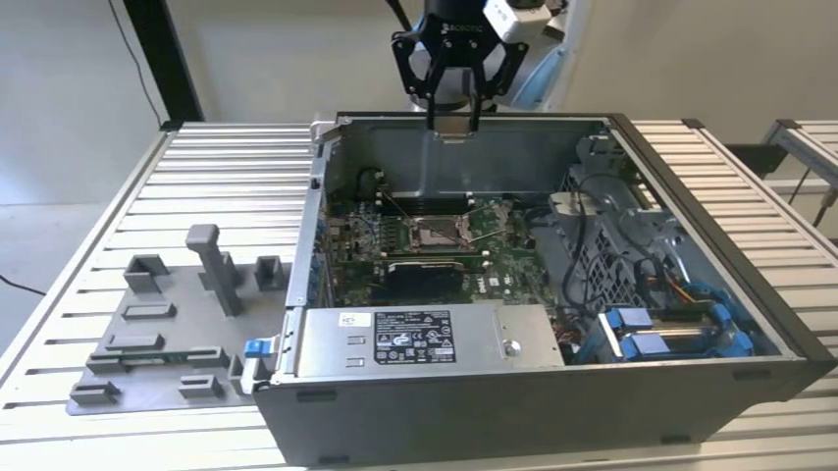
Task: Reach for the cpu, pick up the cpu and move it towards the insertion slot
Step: 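Pick up the cpu and move it towards the insertion slot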
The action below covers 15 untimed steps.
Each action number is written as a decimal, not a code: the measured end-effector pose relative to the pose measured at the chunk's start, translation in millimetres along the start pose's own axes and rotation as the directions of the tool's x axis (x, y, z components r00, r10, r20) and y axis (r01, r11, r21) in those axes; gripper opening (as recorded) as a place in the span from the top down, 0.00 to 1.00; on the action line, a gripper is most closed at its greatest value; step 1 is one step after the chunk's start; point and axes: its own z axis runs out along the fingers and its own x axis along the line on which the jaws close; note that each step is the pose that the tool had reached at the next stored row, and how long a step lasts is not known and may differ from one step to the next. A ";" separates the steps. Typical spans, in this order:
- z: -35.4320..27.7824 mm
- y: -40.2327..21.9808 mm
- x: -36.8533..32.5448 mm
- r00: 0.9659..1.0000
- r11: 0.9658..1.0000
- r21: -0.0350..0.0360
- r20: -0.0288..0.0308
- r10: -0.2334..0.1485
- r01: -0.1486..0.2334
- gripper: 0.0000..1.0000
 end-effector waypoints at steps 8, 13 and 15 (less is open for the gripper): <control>1.0 23.7 -1.7 1.000 1.000 0.003 0.001 0.001 -0.001 1.00; 1.3 33.7 -1.3 1.000 1.000 0.004 0.002 0.002 -0.002 1.00; 1.3 35.0 -1.3 1.000 1.000 0.004 0.003 0.003 -0.003 1.00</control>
